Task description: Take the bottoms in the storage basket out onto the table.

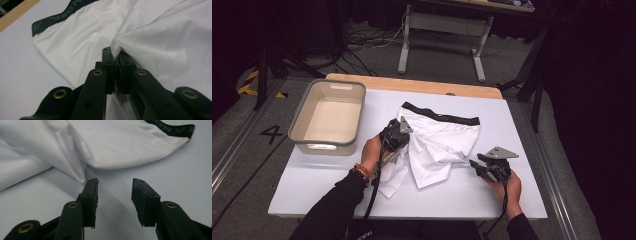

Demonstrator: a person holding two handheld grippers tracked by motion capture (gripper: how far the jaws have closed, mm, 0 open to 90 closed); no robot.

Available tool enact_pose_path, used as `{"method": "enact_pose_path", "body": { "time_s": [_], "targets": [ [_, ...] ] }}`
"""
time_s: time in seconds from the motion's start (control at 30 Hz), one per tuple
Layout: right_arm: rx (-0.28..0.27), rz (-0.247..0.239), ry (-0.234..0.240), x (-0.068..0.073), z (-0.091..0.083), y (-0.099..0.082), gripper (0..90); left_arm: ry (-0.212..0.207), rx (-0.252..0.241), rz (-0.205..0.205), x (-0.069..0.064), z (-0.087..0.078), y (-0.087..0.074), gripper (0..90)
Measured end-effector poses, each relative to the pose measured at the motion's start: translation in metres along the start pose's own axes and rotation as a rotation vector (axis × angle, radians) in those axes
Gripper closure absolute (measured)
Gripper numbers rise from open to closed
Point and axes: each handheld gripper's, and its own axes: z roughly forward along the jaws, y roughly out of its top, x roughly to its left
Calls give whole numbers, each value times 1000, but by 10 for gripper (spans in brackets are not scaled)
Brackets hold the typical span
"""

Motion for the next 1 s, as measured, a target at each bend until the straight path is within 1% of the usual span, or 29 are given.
{"method": "enact_pose_path", "body": {
  "time_s": [0.03, 0.07, 0.1, 0.13, 0.2, 0.23, 0.27, 0.3, 0.33, 0.37, 0.4, 0.43, 0.47, 0.5, 0.53, 0.57, 0.6, 0.63, 0.67, 0.7, 0.73, 0.77, 0.8, 0.83, 0.87, 0.9, 0.93, 0.97, 1.0],
  "targets": [
    [-4, -12, 35, 2, 0, 0, 533, 6, -5, 2, 2, 0, -1, 860],
    [-17, -37, 74, 7, 1, 2, 529, 7, -12, -6, 4, -3, -2, 846],
    [-15, -48, 89, 10, 2, 4, 523, 3, -19, -17, 4, -5, -3, 836],
    [-16, -55, 95, 12, 3, 6, 521, 1, -25, -24, 4, -7, -3, 817],
    [-16, -58, 101, 14, 6, 7, 526, -1, -27, -28, 3, -8, -4, 819],
    [-13, -60, 111, 15, 9, 9, 530, 1, -33, -25, 3, -10, -4, 819],
    [-6, -67, 116, 17, 13, 12, 543, 2, -38, -32, 3, -12, -4, 819],
    [7, -94, 112, 21, 20, 17, 609, -1, -50, -42, 3, -15, -4, 790],
    [7, -94, 112, 21, 20, 17, 609, -2, -59, -43, 2, -17, -4, 790],
    [9, -105, 112, 23, 23, 18, 637, -1, -70, -45, 1, -21, -5, 767],
    [18, -124, 109, 24, 25, 20, 719, 0, -78, -42, 1, -23, -6, 767],
    [9, -148, 116, 27, 25, 20, 843, -6, -111, -52, 0, -31, -8, 740],
    [9, -148, 116, 27, 25, 20, 843, -6, -111, -52, 0, -31, -8, 716],
    [1, -162, 118, 29, 22, 20, 865, -8, -127, -61, -1, -36, -10, 716],
    [-13, -180, 103, 30, 11, 20, 866, -26, -157, -56, -4, -45, -15, 710],
    [-13, -180, 103, 30, 11, 20, 866, -26, -157, -56, -4, -45, -15, 703],
    [-27, -175, 107, 29, 4, 21, 866, -13, -165, -49, -7, -51, -18, 703],
    [-73, -139, 125, 26, -15, 21, 871, -14, -170, -44, -9, -56, -21, 669],
    [-86, -130, 126, 24, -21, 22, 871, -31, -194, -47, -13, -64, -27, 650],
    [-86, -130, 126, 24, -21, 22, 871, -31, -194, -47, -13, -64, -27, 633],
    [-121, -104, 106, 20, -38, 21, 871, -27, -208, -34, -20, -74, -35, 626],
    [-121, -104, 106, 20, -38, 21, 871, -27, -208, -34, -20, -74, -35, 620],
    [-131, -96, 102, 18, -43, 21, 871, -30, -206, -16, -24, -78, -39, 620],
    [-142, -84, 95, 16, -50, 22, 871, -24, -207, 11, -30, -84, -42, 599],
    [-158, -68, 74, 13, -58, 21, 871, -30, -207, 28, -34, -88, -45, 596],
    [-178, -38, 50, 8, -69, 20, 871, -35, -207, 44, -39, -92, -48, 587],
    [-178, -38, 50, 8, -69, 20, 871, -38, -206, 58, -42, -95, -50, 587],
    [-182, -27, 37, 6, -72, 19, 871, -52, -204, 65, -47, -99, -54, 579],
    [-194, 5, 12, 0, -80, 16, 870, -79, -207, 63, -53, -103, -61, 576]
  ]
}}
